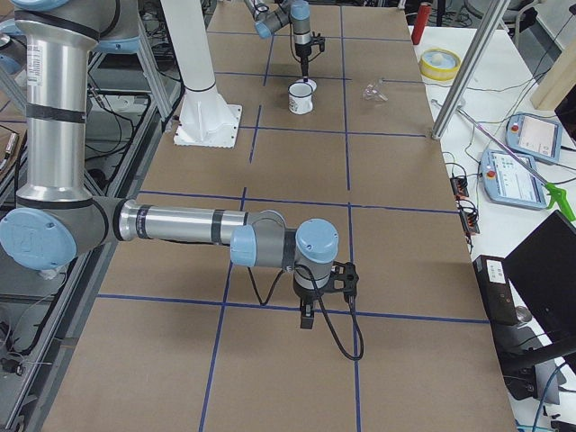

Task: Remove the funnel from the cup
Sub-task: 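Lower the left gripper to the white lid and grasp its knob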

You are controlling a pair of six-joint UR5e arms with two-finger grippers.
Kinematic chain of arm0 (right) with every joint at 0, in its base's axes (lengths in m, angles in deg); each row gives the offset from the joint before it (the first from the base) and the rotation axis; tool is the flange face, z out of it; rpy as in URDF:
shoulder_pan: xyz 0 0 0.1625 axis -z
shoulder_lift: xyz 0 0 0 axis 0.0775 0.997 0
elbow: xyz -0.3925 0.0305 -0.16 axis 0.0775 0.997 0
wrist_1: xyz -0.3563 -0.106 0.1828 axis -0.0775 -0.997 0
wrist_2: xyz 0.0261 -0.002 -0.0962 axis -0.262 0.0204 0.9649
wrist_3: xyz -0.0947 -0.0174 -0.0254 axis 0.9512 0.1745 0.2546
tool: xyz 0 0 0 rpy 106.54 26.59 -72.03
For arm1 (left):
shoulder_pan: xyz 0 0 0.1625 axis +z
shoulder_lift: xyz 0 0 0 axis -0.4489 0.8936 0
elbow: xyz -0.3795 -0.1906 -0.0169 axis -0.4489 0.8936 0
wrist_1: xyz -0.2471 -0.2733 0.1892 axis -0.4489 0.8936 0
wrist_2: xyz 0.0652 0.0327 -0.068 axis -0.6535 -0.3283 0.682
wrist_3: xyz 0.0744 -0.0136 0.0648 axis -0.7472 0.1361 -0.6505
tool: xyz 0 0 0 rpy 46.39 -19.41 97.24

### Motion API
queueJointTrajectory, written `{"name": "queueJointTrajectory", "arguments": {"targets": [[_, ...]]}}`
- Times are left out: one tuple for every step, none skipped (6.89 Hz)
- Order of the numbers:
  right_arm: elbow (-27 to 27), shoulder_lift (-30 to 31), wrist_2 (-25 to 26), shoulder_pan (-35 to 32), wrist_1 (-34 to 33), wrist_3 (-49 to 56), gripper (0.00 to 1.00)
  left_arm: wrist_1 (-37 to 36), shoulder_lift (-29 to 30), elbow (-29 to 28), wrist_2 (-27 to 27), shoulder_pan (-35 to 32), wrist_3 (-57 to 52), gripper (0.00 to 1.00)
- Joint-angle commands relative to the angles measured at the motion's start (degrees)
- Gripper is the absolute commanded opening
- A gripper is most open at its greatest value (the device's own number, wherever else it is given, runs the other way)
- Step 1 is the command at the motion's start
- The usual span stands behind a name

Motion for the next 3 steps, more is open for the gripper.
{"name": "queueJointTrajectory", "arguments": {"targets": [[0.0,0.0,0.0,0.0,0.0,0.0,1.00,-1.5,1.1,-0.5,0.0,0.0,-0.4,0.72],[0.0,0.0,0.0,0.0,0.0,0.0,1.00,-1.6,1.0,-0.3,0.0,0.0,-0.4,0.72],[0.0,0.0,0.0,0.0,0.0,0.0,1.00,-1.6,0.9,-0.4,0.0,0.0,-0.5,0.71]]}}
